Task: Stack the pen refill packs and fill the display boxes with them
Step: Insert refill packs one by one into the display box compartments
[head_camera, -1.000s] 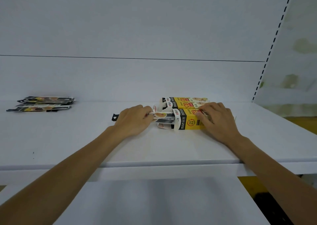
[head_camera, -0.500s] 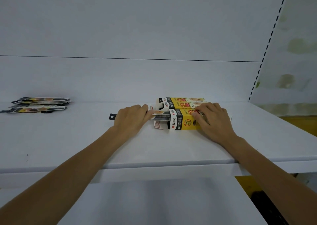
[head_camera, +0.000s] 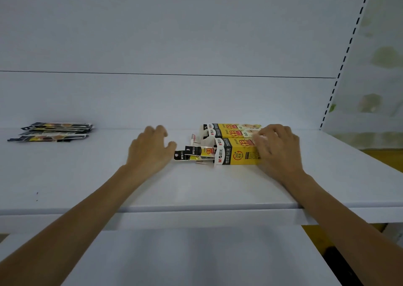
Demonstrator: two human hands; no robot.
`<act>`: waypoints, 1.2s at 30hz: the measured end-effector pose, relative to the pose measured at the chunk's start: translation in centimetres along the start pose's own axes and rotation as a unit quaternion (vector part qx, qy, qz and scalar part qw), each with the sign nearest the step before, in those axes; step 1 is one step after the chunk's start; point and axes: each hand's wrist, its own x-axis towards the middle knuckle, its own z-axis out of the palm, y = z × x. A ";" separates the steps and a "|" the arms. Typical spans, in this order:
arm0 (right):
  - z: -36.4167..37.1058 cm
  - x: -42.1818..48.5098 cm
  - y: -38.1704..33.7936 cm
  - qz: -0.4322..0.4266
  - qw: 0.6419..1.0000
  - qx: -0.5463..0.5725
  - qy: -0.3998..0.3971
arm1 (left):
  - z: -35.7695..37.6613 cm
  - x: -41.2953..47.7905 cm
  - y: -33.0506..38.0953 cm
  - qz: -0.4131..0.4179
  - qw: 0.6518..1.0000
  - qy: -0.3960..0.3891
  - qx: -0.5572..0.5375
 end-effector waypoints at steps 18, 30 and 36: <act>-0.2 0.0 0.9 0.117 0.990 0.054 -0.063 | 3.3 -1.7 4.1 0.147 0.981 -0.123 0.012; -0.4 0.0 0.8 0.123 0.990 0.045 -0.055 | 3.6 -2.4 5.0 0.131 0.967 -0.139 -0.167; -0.2 -0.1 0.8 0.106 0.993 0.009 -0.047 | 3.6 -2.2 5.1 0.104 0.962 -0.201 -0.149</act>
